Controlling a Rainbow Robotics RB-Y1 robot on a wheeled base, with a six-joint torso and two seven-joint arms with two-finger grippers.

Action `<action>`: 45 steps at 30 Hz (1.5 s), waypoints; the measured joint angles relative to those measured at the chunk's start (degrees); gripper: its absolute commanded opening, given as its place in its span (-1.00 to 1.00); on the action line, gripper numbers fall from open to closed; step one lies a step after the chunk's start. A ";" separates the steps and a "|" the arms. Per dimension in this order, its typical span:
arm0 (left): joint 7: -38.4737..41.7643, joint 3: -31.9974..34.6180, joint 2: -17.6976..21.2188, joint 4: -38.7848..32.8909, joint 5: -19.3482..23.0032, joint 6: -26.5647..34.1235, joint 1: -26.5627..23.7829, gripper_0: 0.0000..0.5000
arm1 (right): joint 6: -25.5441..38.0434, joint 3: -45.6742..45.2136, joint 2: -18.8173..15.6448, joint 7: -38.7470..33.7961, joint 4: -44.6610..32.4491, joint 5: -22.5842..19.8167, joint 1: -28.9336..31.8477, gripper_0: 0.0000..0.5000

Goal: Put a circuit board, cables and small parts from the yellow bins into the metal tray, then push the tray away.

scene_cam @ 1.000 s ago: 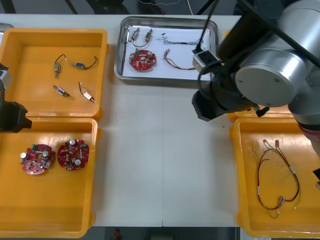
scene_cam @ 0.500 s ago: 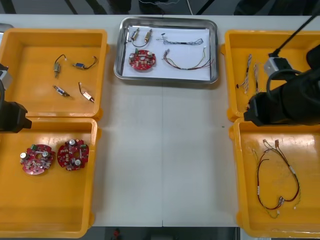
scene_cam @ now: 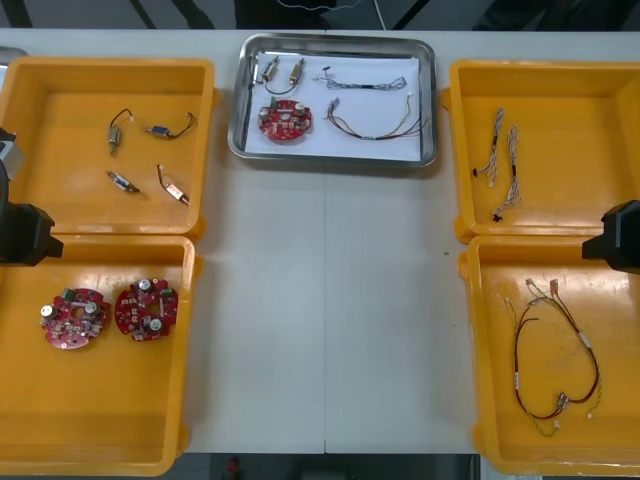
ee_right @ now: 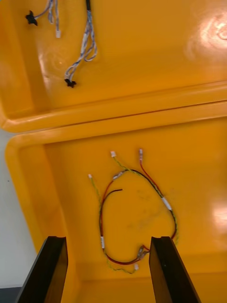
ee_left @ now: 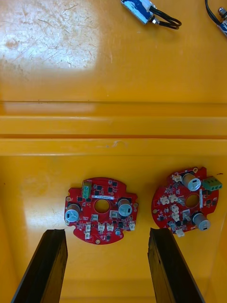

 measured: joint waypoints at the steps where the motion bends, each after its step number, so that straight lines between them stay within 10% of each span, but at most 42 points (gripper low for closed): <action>1: 0.00 0.00 0.00 0.00 0.00 0.00 0.00 1.00 | 0.00 -0.49 -0.38 0.74 0.00 0.00 0.58 1.00; 45: 0.00 0.02 0.00 0.00 0.00 0.00 0.01 1.00 | 0.00 -3.46 -4.68 7.66 0.34 -4.12 5.37 1.00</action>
